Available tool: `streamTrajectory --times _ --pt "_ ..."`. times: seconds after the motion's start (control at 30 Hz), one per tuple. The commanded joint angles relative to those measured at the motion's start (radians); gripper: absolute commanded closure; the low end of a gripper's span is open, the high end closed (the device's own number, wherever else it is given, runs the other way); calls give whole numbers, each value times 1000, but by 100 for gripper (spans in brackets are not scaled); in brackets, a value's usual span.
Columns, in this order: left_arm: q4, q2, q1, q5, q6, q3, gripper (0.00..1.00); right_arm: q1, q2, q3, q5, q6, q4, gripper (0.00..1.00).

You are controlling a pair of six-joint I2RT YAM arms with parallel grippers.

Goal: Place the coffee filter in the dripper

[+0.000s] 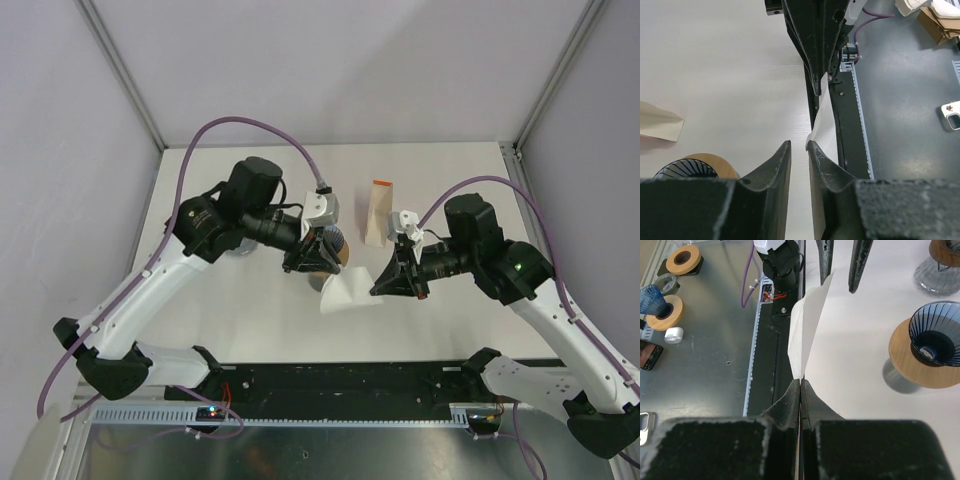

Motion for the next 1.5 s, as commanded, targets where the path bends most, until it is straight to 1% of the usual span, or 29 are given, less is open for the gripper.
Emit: streamTrajectory --times 0.0,0.17,0.43,0.73,1.0,1.17,1.3,1.47 --pt "6 5 -6 6 -22 54 75 8 -3 41 3 -4 7 100" --pt "7 -3 -5 -2 -7 61 76 8 -5 42 5 -8 1 100" --pt "7 -18 -5 -52 12 69 80 8 -2 42 8 -11 3 100" --pt "6 -19 -5 -74 24 83 81 9 1 42 7 -12 5 100" --pt "6 -19 -10 -2 18 39 77 8 -7 42 33 -6 16 100" --pt "6 -34 -25 29 36 14 72 7 -9 42 51 5 34 100" --pt "6 -36 -42 27 40 -9 70 6 -9 42 63 14 50 100" --pt "6 -38 -51 9 43 -36 69 3 -12 41 64 24 68 100"
